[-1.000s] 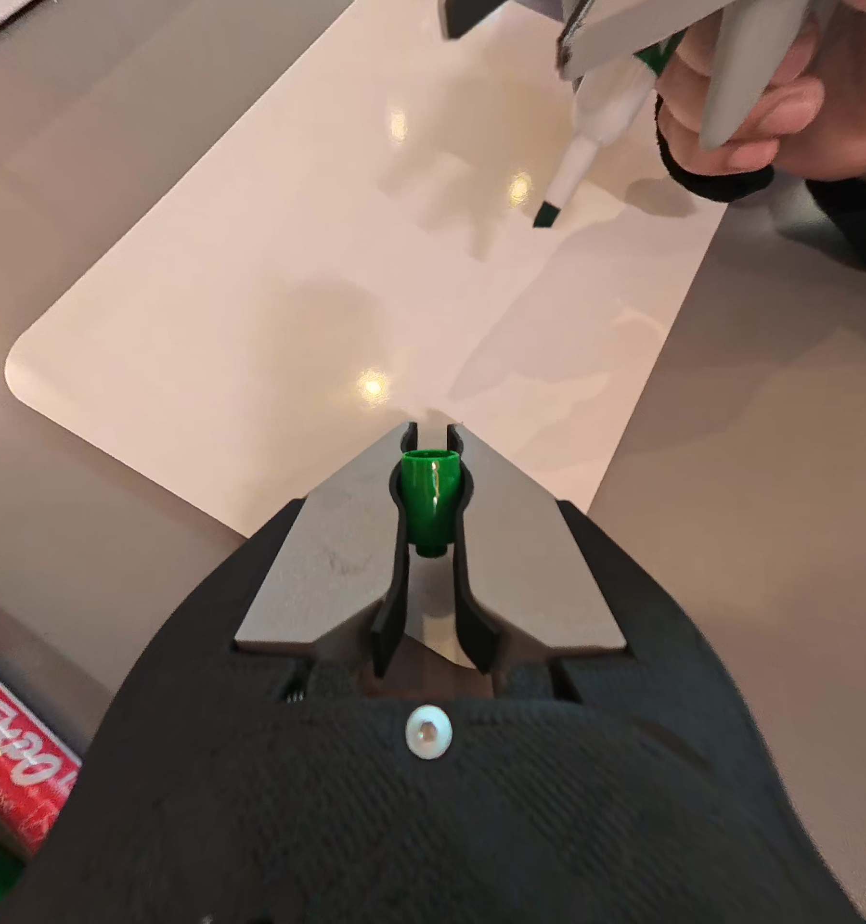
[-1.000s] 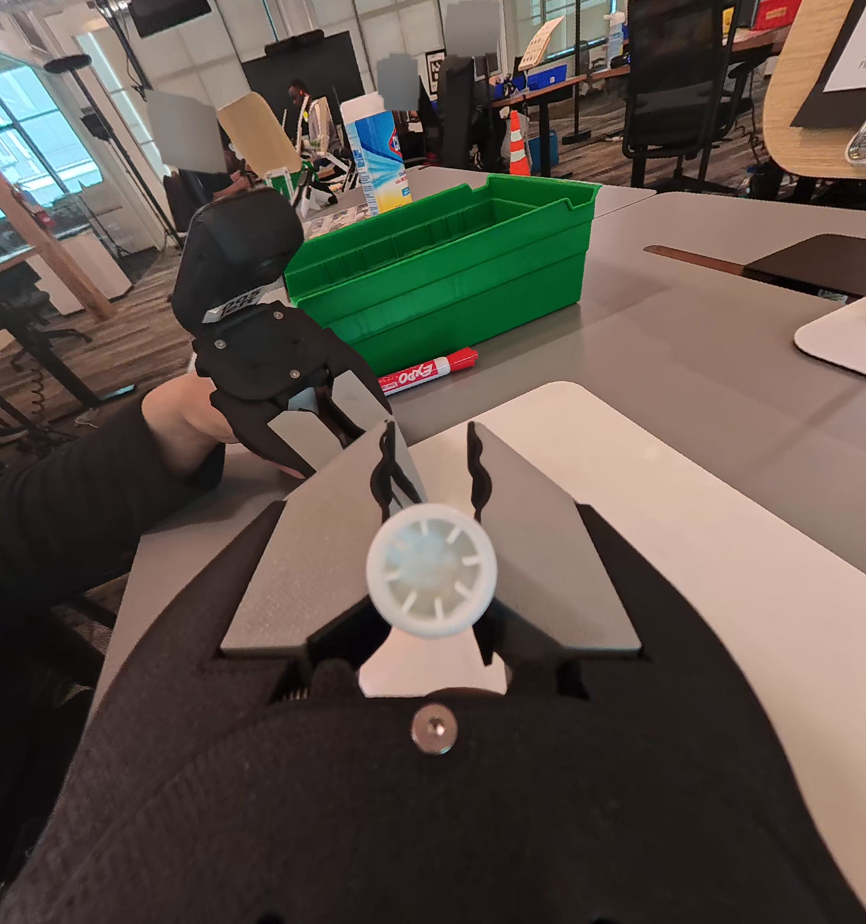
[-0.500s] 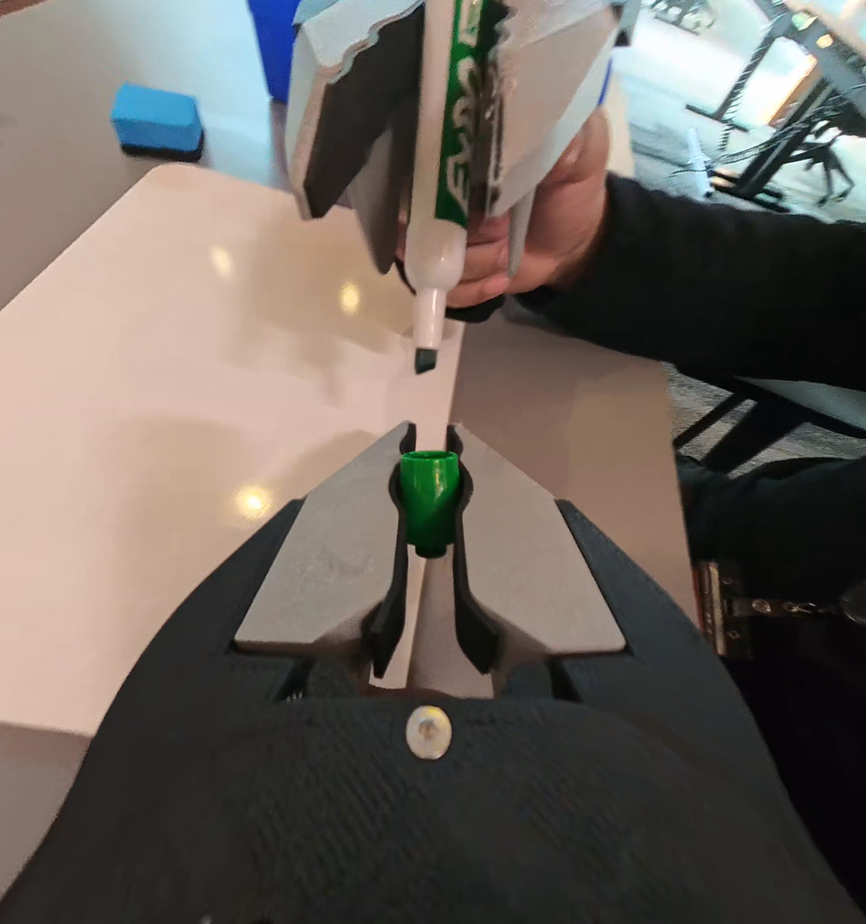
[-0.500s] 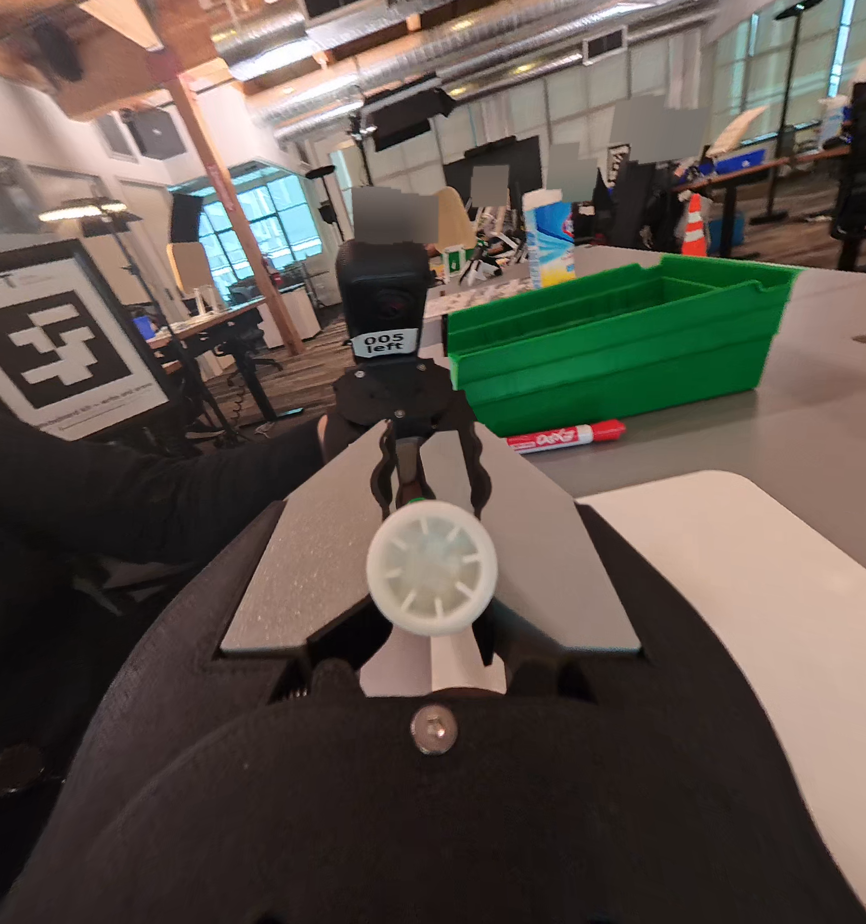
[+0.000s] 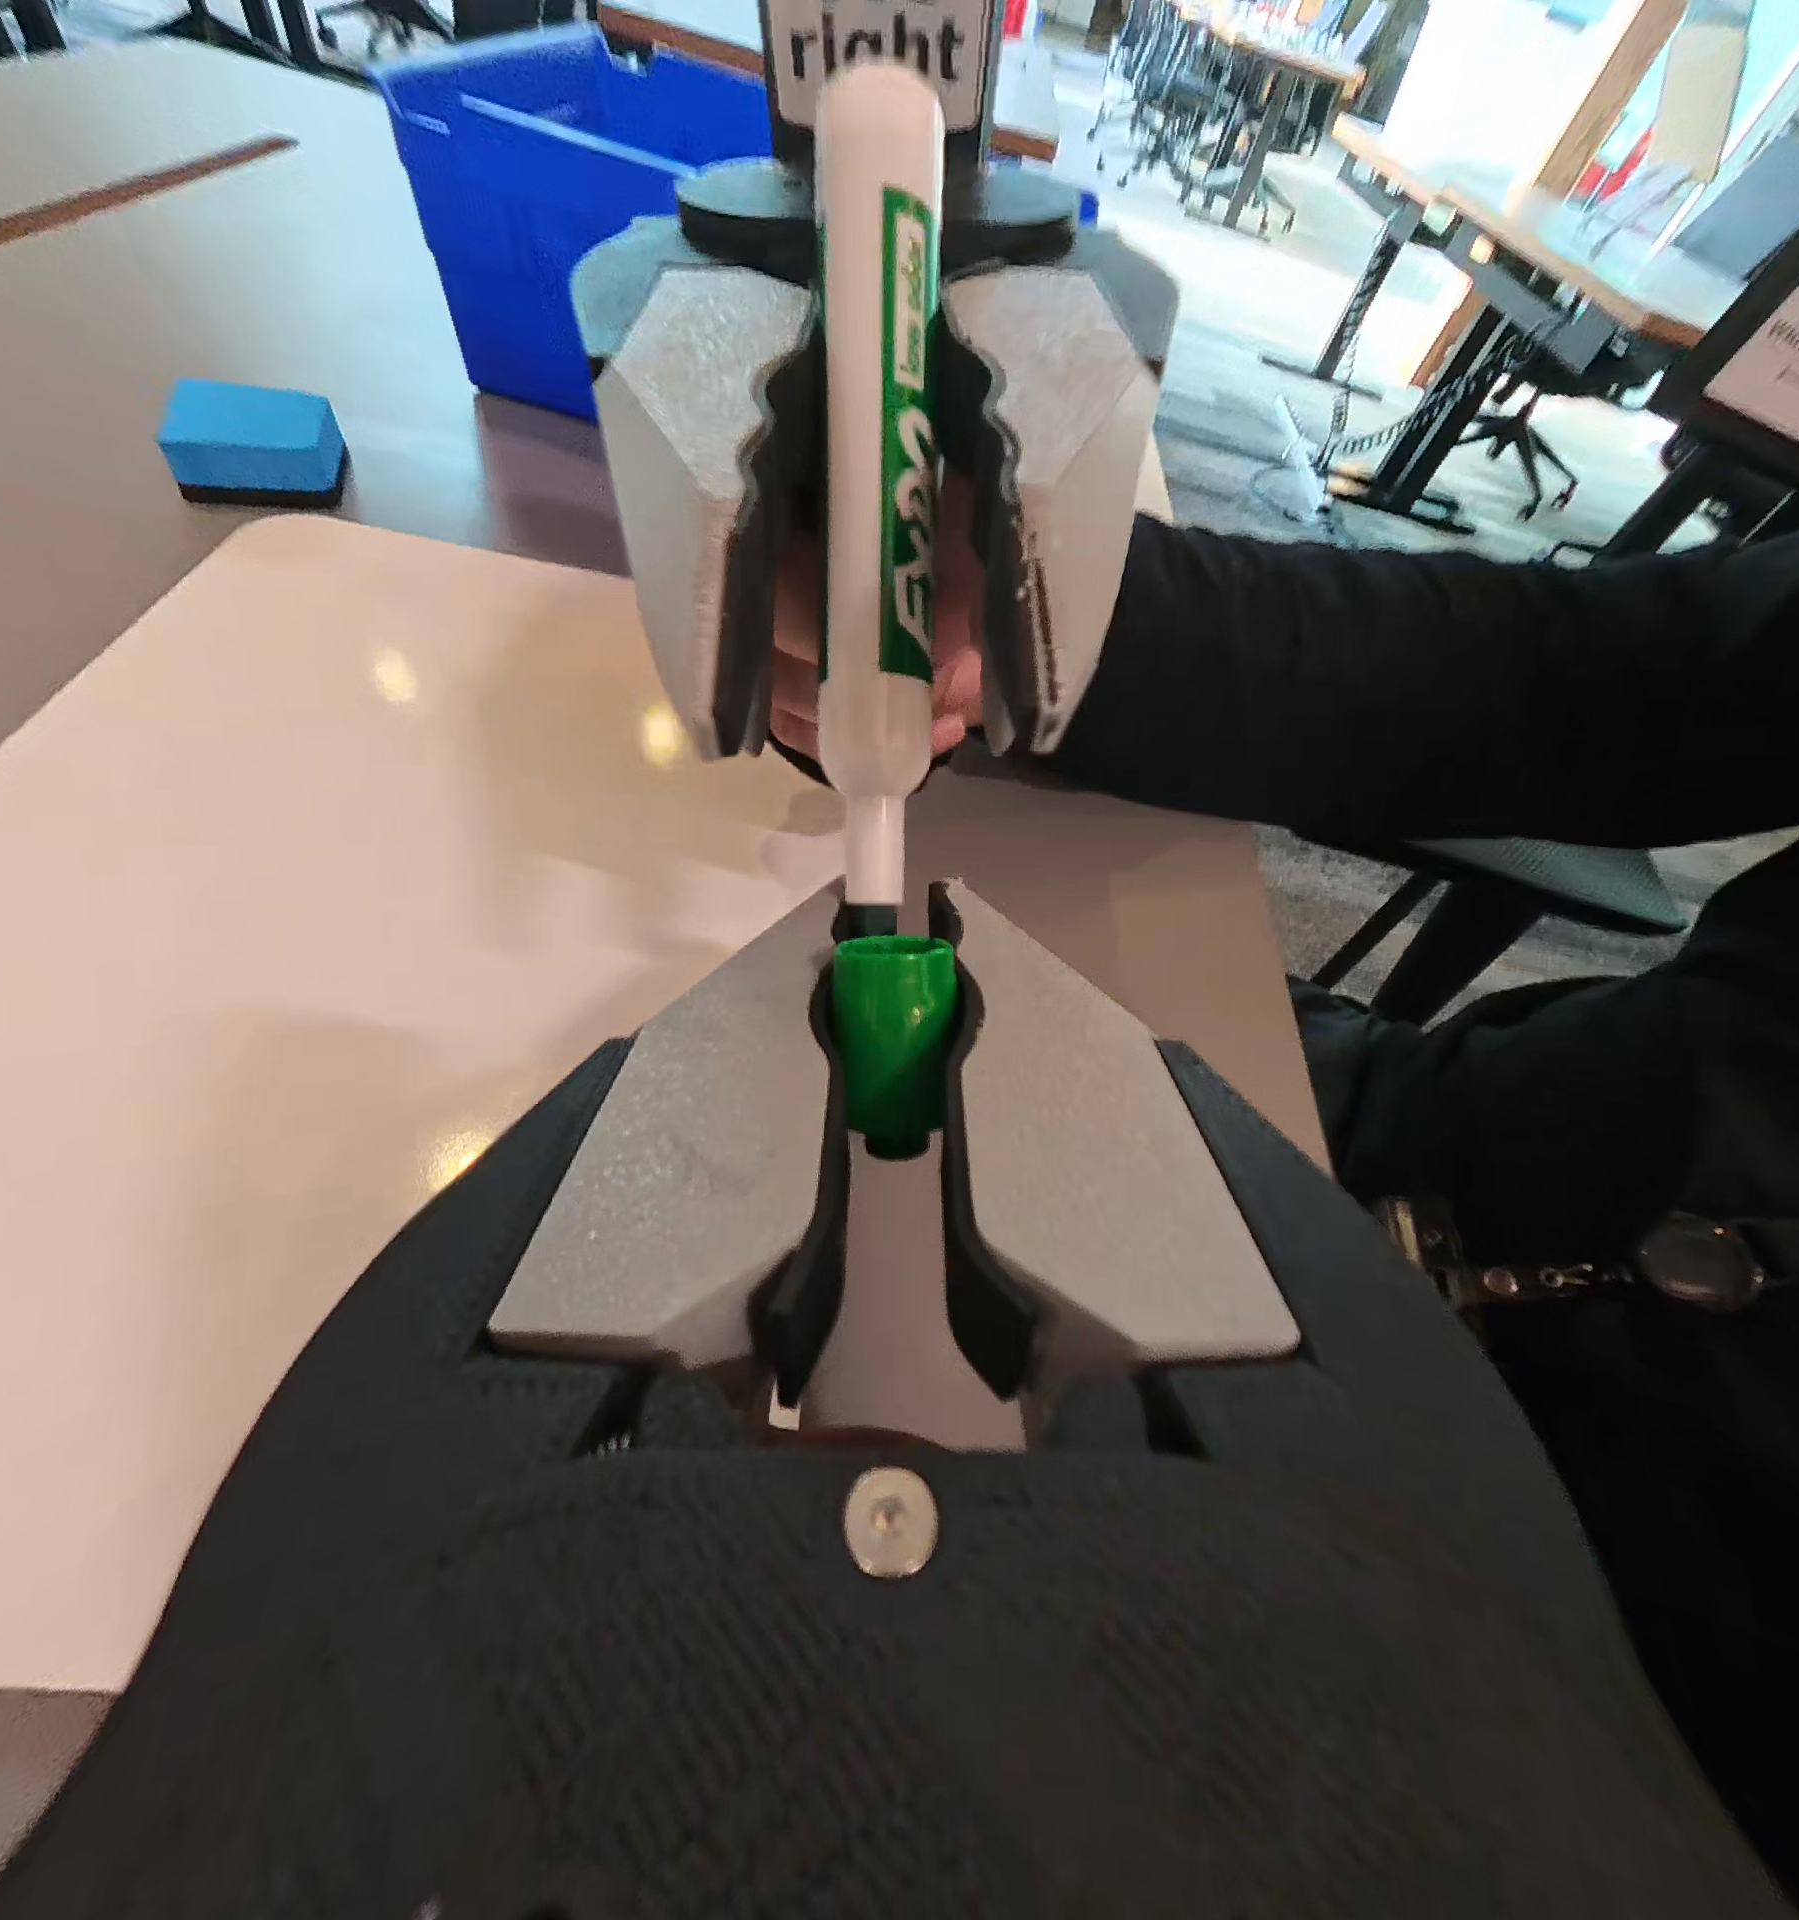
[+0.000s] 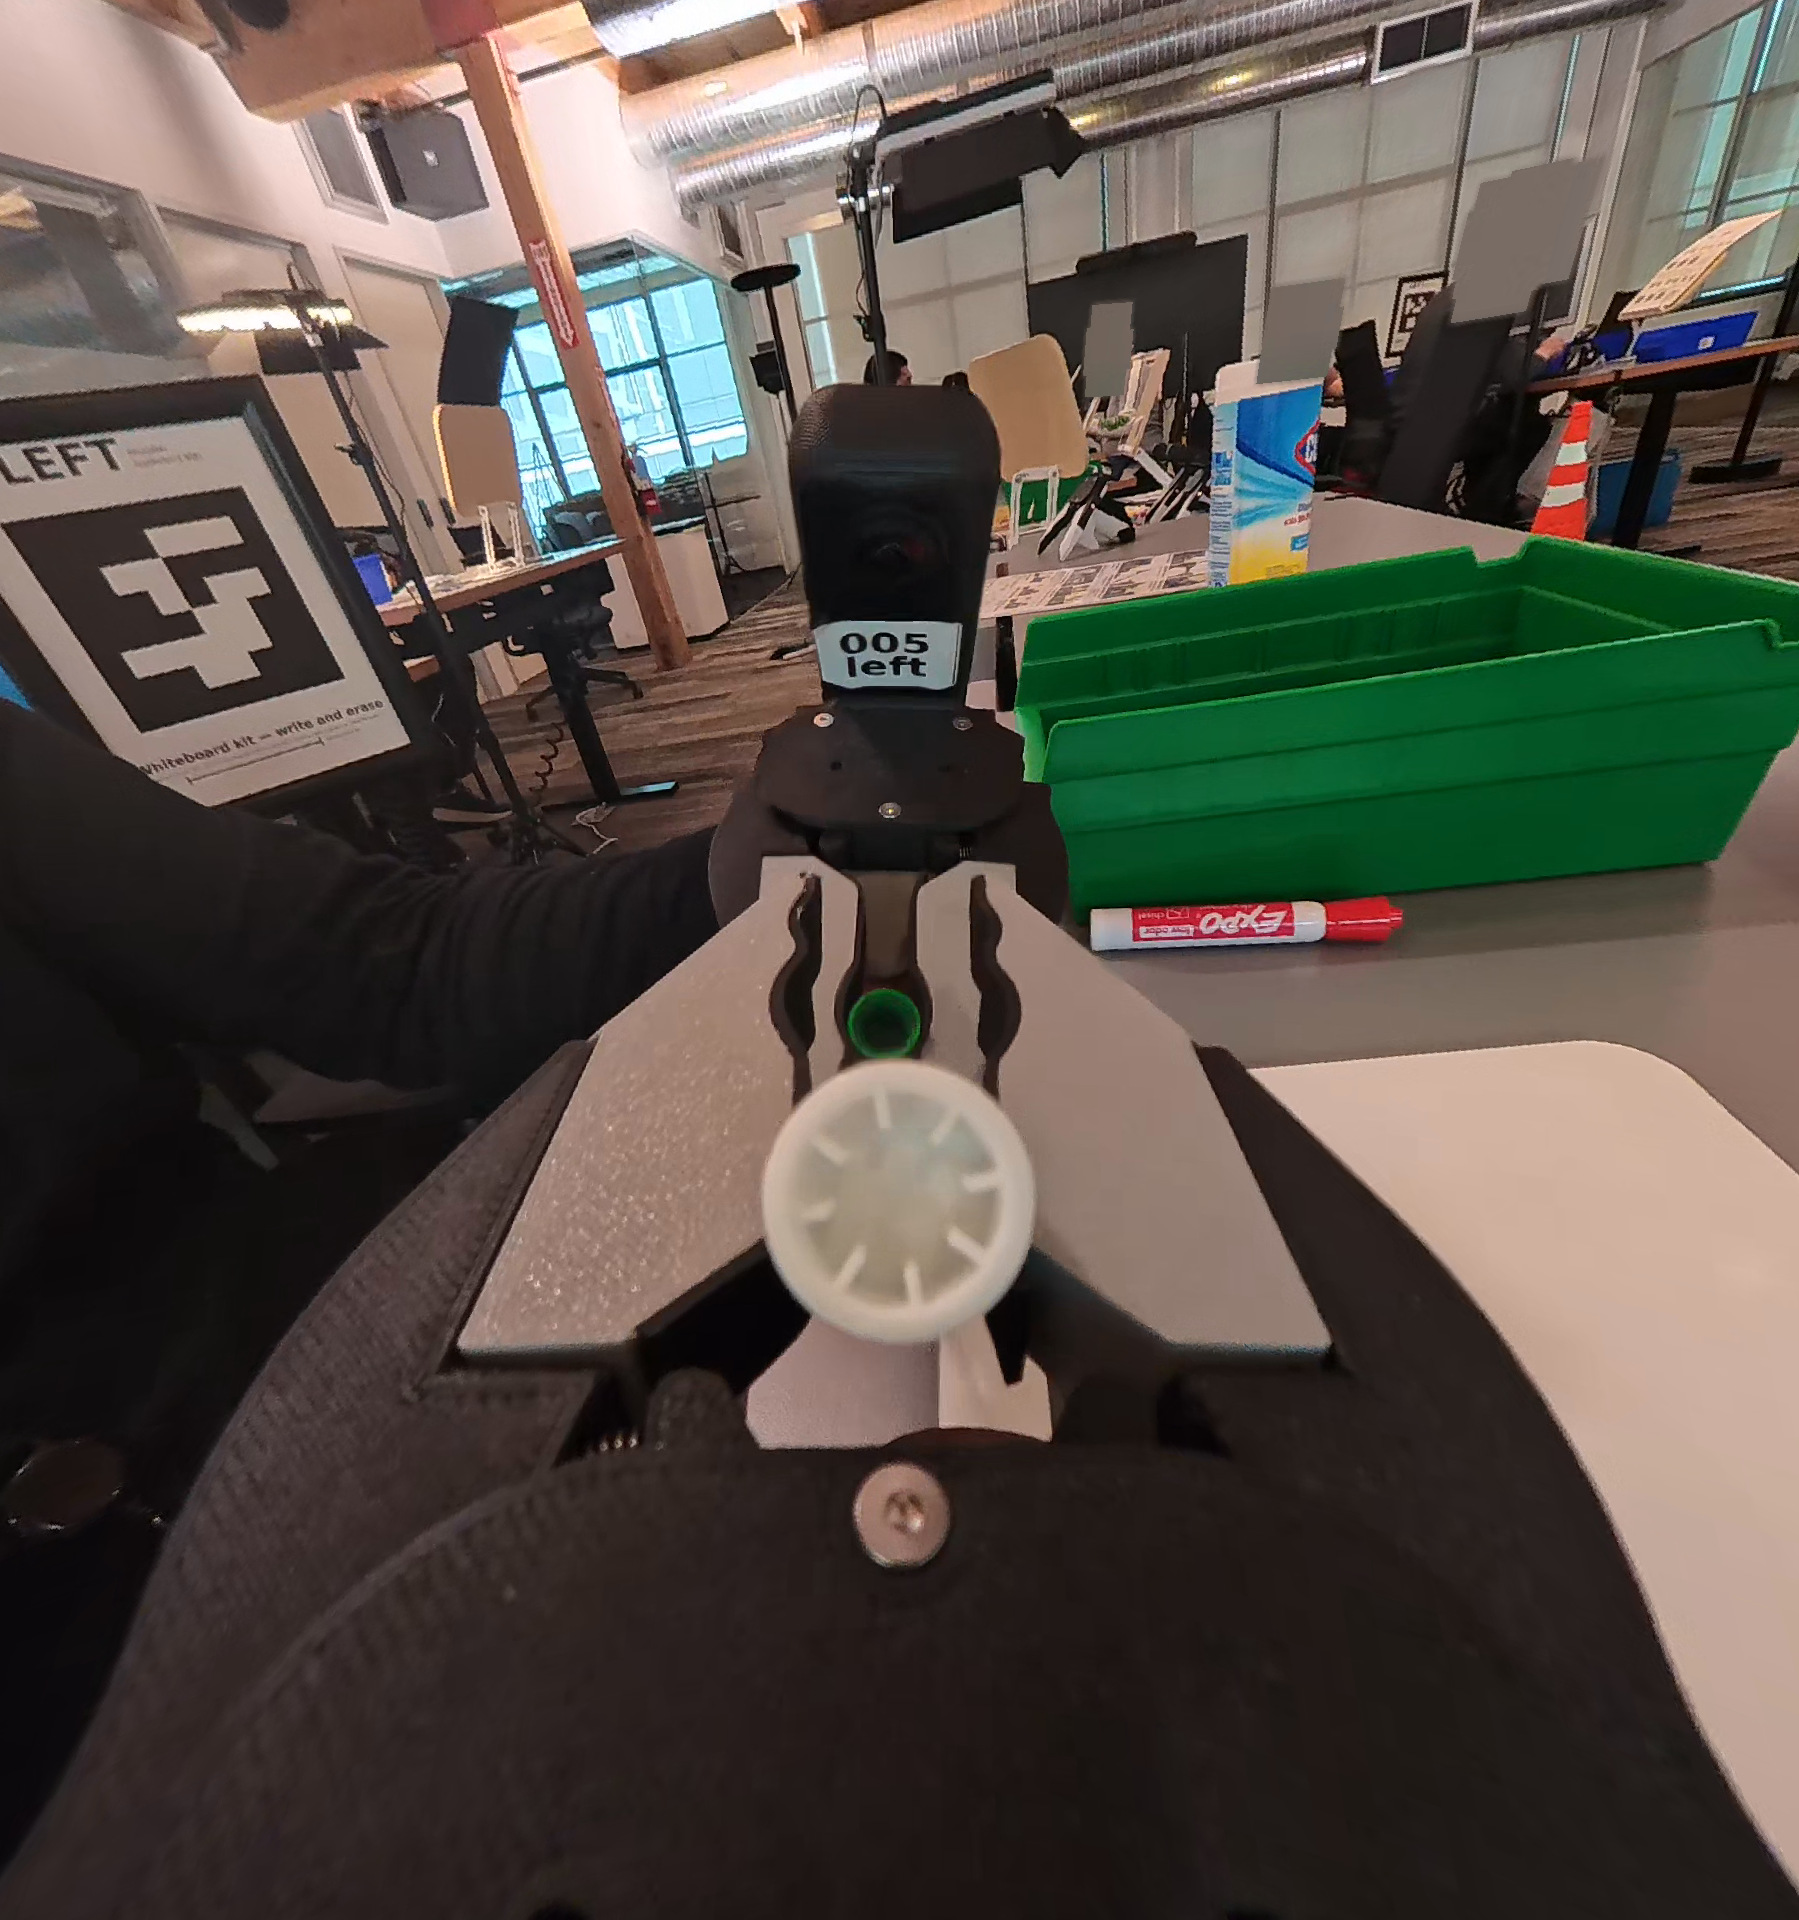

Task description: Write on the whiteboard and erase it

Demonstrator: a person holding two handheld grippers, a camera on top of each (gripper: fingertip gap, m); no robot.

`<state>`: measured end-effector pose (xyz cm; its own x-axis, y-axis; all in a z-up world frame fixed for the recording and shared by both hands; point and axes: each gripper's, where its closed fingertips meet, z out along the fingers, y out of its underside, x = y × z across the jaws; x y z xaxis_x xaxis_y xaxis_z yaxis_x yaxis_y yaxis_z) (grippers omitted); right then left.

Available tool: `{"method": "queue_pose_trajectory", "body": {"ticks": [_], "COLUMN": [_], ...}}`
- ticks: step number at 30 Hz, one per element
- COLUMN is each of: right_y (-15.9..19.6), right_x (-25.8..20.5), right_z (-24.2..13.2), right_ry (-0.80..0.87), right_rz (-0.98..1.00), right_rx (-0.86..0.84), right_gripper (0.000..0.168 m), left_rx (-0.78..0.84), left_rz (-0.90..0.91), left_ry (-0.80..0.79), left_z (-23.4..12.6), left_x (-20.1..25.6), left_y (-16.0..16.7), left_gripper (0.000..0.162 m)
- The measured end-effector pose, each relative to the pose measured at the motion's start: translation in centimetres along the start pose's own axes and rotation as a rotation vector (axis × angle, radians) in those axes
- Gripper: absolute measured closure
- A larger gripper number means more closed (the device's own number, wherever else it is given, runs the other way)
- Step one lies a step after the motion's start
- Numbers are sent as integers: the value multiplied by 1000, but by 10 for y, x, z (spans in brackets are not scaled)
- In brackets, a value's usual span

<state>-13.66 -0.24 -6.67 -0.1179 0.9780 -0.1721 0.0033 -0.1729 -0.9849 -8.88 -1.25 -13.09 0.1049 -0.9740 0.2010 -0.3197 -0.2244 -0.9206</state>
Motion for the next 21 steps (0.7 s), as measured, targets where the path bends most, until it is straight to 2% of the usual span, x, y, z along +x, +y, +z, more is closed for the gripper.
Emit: {"method": "queue_pose_trajectory", "body": {"ticks": [5,13,21], "right_y": [-3,11,12], "right_x": [0,-1,-2], "right_z": [-4,4,5], "right_ry": [-5,7,0], "right_rz": [-3,-26,-21], "right_rx": [14,-65,-72], "right_gripper": [143,144,143], "left_rx": [116,27,78], "left_rz": [-44,-27,-35], "left_ry": [37,-9,15], "left_z": [-13,-4,-7], "left_x": [2,-4,0], "left_y": [-19,-4,-13], "left_gripper": [153,153,153]}}
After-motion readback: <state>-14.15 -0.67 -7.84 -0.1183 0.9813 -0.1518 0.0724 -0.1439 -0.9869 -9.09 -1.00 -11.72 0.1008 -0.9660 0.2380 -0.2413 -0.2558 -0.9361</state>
